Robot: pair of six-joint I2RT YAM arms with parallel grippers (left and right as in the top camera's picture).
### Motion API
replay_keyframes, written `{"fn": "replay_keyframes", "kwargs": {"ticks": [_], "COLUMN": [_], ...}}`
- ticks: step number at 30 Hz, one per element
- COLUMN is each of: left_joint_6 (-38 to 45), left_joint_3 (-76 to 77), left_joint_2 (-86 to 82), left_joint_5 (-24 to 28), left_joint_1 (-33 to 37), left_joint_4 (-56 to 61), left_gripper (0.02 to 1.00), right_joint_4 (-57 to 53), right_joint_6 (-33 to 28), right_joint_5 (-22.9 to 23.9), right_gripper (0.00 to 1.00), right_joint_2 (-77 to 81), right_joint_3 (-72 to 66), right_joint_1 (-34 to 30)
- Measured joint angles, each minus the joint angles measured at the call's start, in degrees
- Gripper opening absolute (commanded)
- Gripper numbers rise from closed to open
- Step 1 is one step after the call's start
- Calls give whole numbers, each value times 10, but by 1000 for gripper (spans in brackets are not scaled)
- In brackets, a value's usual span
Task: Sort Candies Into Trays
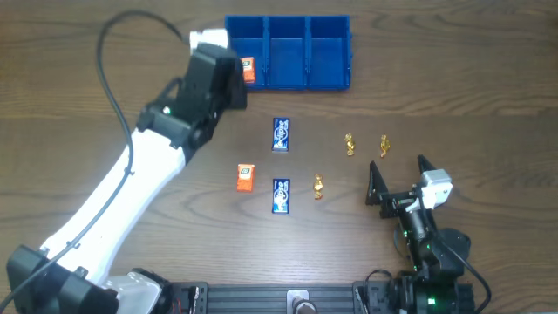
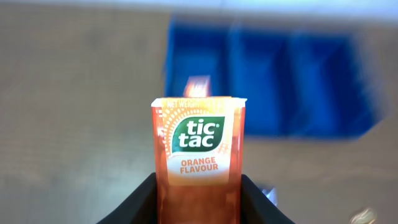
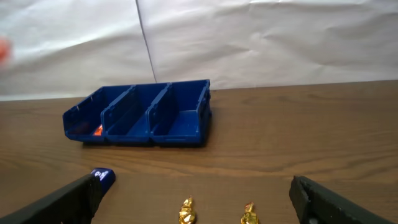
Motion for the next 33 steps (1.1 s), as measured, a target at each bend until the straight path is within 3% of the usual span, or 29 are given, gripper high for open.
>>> {"fn": "replay_keyframes", "kwargs": {"ticks": [10,15,25,27,31,33], "left_joint_6": [4,3,2,2,3,4], "left_joint_3": [298,313,316,316,316,316], "left_joint_2": [242,328,333,333,333,333], "left_joint_5": [-27,-3,17,17,17,22], "left_joint_1": [8,23,45,45,45,45], "left_joint_4": [-110,-115,-113,-111,-109,-110], "left_gripper": [301,297,332,402,770,866], "right_joint_4": [0,0,0,0,0,0], "right_joint_6": [0,0,0,0,0,0], "right_joint_5": [0,0,0,0,0,0], "right_gripper": [998,998,998,1000,998,1000], "right_joint_2": [0,0,0,0,0,0], "right_joint_3": [0,0,0,0,0,0], "right_joint_1": [0,0,0,0,0,0]}}
